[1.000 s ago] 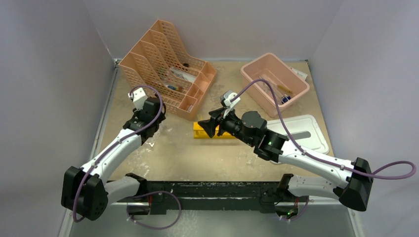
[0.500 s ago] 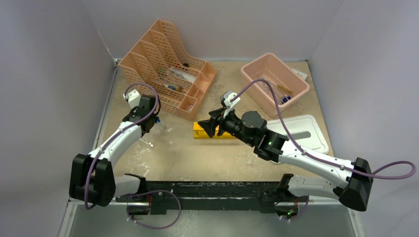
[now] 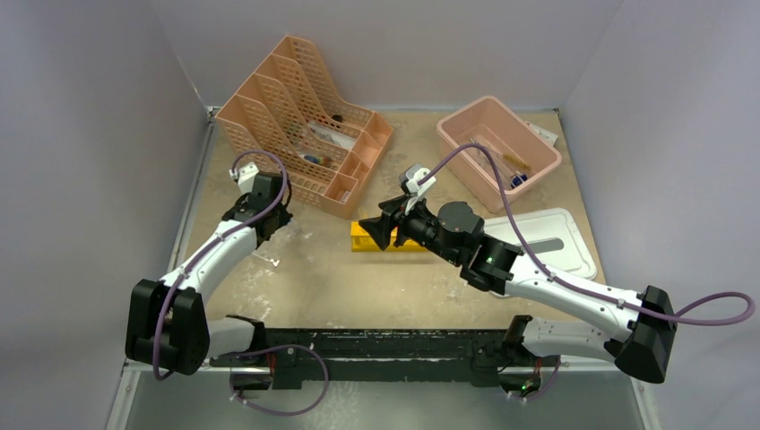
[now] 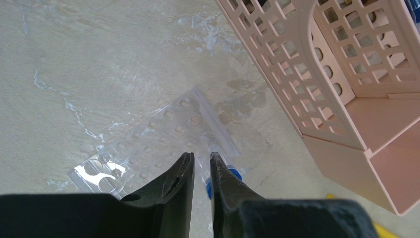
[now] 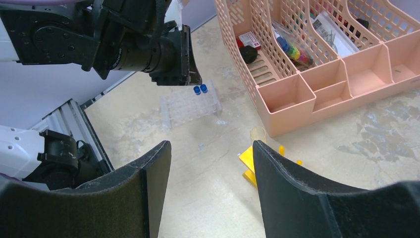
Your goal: Organize the chemistry lab equipment
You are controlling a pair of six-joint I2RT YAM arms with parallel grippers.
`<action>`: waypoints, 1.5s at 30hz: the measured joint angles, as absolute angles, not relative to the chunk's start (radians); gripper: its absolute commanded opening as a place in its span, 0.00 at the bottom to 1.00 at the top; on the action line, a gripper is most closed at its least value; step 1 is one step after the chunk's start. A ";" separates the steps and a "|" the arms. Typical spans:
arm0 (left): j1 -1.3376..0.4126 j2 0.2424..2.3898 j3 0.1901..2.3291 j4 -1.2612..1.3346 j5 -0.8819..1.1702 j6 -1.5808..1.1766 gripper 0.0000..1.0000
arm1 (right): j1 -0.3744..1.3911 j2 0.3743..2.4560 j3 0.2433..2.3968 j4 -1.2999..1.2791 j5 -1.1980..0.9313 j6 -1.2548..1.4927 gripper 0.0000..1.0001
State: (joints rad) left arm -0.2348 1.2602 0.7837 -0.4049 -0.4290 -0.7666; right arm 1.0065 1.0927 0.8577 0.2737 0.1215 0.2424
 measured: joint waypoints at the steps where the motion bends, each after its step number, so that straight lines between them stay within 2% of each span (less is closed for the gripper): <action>1: -0.235 1.260 0.785 -0.406 -0.422 -0.765 0.17 | 1.007 1.093 0.858 0.274 0.121 0.242 0.63; 8: -0.235 1.250 0.788 -0.415 -0.403 -0.762 0.18 | 1.007 1.093 0.858 0.274 0.121 0.242 0.63; 16: -0.235 1.245 0.816 -0.459 -0.424 -0.756 0.26 | 1.007 1.093 0.858 0.274 0.121 0.242 0.63; 22: -0.235 1.195 0.898 -0.519 -0.442 -0.739 0.46 | 1.007 1.092 0.858 0.256 0.136 0.242 0.63; 25: -0.235 1.117 0.927 -0.543 -0.435 -0.730 0.61 | 1.007 1.083 0.860 0.196 0.175 0.243 0.63; 33: -0.235 0.899 1.003 -0.647 -0.379 -0.668 0.70 | 1.007 0.900 0.891 -0.117 0.415 0.270 0.66; 39: -0.235 0.737 1.042 -0.744 -0.362 -0.616 0.72 | 1.007 0.718 0.981 -0.380 0.683 0.295 0.72; 43: -0.235 0.640 1.095 -0.772 -0.362 -0.589 0.73 | 1.007 0.643 1.040 -0.504 0.832 0.297 0.80; 45: -0.235 0.610 1.115 -0.775 -0.355 -0.581 0.73 | 1.007 0.632 1.067 -0.559 0.896 0.317 0.80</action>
State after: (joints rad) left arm -0.2348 0.6098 1.1149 -0.7750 -0.3553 -0.5808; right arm 1.0065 0.6315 1.0668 -0.5587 0.8955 0.3172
